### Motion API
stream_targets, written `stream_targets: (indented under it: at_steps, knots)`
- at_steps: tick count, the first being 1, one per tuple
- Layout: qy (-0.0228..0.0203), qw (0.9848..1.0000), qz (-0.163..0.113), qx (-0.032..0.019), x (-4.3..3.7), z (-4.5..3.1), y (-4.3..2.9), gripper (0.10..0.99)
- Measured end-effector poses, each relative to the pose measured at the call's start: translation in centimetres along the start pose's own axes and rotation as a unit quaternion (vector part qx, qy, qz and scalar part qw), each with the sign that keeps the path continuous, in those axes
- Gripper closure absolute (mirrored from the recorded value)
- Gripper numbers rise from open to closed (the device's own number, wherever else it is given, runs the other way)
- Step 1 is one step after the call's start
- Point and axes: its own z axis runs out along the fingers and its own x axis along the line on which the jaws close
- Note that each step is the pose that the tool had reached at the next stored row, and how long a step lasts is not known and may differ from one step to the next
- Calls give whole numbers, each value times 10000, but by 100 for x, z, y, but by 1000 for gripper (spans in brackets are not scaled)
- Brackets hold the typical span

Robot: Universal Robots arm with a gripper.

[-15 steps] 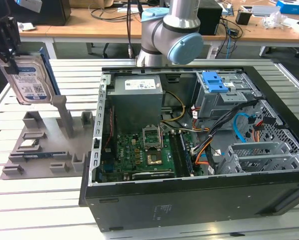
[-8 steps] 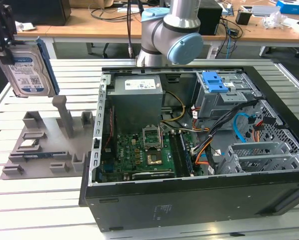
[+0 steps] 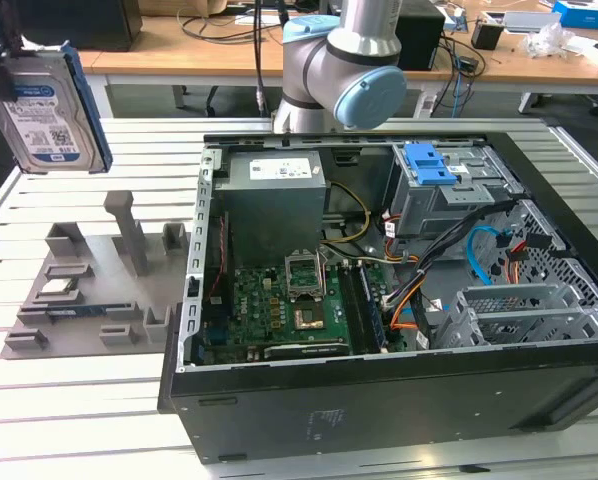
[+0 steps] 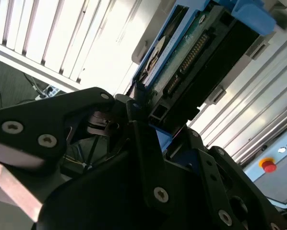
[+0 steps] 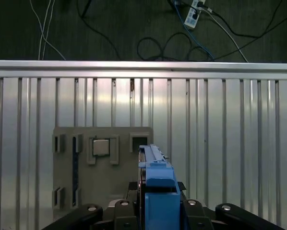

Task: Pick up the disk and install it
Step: 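Pick up the disk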

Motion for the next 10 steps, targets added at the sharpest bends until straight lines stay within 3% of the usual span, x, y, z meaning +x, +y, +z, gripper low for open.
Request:
stream_targets:
  at_steps: [3,10]
  knots:
    - [0,10000,0,0,-15,-174,8,718]
    - [0,10000,0,0,-40,-476,21,718]
